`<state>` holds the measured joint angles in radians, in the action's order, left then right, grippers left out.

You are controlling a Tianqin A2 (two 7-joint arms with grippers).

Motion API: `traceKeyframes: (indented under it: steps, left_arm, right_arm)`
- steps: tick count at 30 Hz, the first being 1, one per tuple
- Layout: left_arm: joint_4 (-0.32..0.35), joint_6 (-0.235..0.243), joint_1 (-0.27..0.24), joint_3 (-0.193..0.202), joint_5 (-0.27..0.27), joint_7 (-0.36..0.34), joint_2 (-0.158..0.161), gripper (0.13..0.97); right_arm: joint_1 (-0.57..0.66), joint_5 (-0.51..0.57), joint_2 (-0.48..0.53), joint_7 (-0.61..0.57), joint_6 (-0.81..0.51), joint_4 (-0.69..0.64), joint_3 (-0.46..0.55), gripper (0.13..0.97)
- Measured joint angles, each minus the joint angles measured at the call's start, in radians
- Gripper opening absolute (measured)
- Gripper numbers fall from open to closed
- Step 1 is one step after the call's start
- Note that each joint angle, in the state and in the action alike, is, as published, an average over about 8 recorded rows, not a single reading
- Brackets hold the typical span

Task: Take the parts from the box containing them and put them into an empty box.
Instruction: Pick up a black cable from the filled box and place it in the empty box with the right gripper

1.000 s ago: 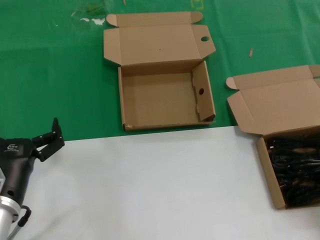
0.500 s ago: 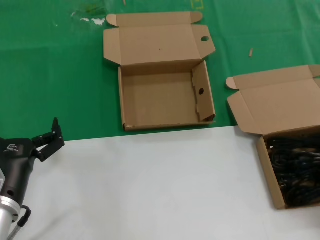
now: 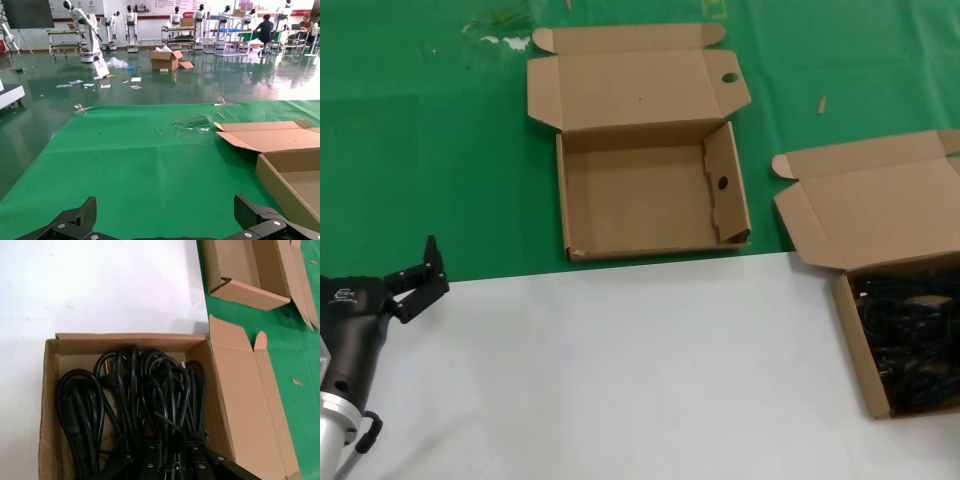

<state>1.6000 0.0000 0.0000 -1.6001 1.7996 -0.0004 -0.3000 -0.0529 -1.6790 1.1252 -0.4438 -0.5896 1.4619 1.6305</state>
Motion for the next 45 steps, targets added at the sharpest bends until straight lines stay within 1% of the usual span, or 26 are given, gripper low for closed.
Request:
traceKeyframes:
  steps: [5,9,15,17,19,21,24,27,30,33,37,41,45]
  left_arm:
    - [0.000,0.000,0.000,0.000,0.000,0.000,0.000,0.966]
    - [0.000,0.000,0.000,0.000,0.000,0.000,0.000,0.966]
    - [0.000,0.000,0.000,0.000,0.000,0.000,0.000,0.966]
    - [0.000,0.000,0.000,0.000,0.000,0.000,0.000,0.966]
    - [0.000,0.000,0.000,0.000,0.000,0.000,0.000,0.966]
    - [0.000,0.000,0.000,0.000,0.000,0.000,0.000,0.966]
    - [0.000,0.000,0.000,0.000,0.000,0.000,0.000,0.966]
    - [0.000,0.000,0.000,0.000,0.000,0.000,0.000,0.966]
    - [0.000,0.000,0.000,0.000,0.000,0.000,0.000,0.966]
    - [0.000,0.000,0.000,0.000,0.000,0.000,0.000,0.966]
    - [0.000,0.000,0.000,0.000,0.000,0.000,0.000,0.966]
    - [0.000,0.000,0.000,0.000,0.000,0.000,0.000,0.966]
    - [0.000,0.000,0.000,0.000,0.000,0.000,0.000,0.966]
  right_arm:
    - [-0.010,0.006,0.012,0.022,0.009,0.024,-0.009,0.188]
    - [-0.052,0.003,0.029,0.039,0.023,0.064,-0.053,0.188]
    - [-0.138,-0.011,0.042,0.078,0.039,0.169,-0.177,0.176]
    - [-0.142,-0.011,0.040,0.103,0.046,0.212,-0.200,0.172]
    - [-0.126,-0.002,0.032,0.134,0.055,0.252,-0.201,0.172]
    - [-0.086,0.023,0.015,0.172,0.064,0.290,-0.176,0.172]
    - [0.007,0.088,-0.034,0.227,0.067,0.329,-0.103,0.172]
    - [0.120,0.173,-0.112,0.268,0.056,0.346,-0.011,0.172]
    - [0.234,0.257,-0.209,0.283,0.037,0.333,0.083,0.169]
    - [0.341,0.328,-0.314,0.276,0.020,0.288,0.172,0.166]
    - [0.460,0.396,-0.443,0.243,0.010,0.189,0.271,0.164]
    - [0.546,0.423,-0.539,0.193,0.012,0.076,0.340,0.164]
    - [0.609,0.415,-0.607,0.130,0.020,-0.034,0.382,0.164]
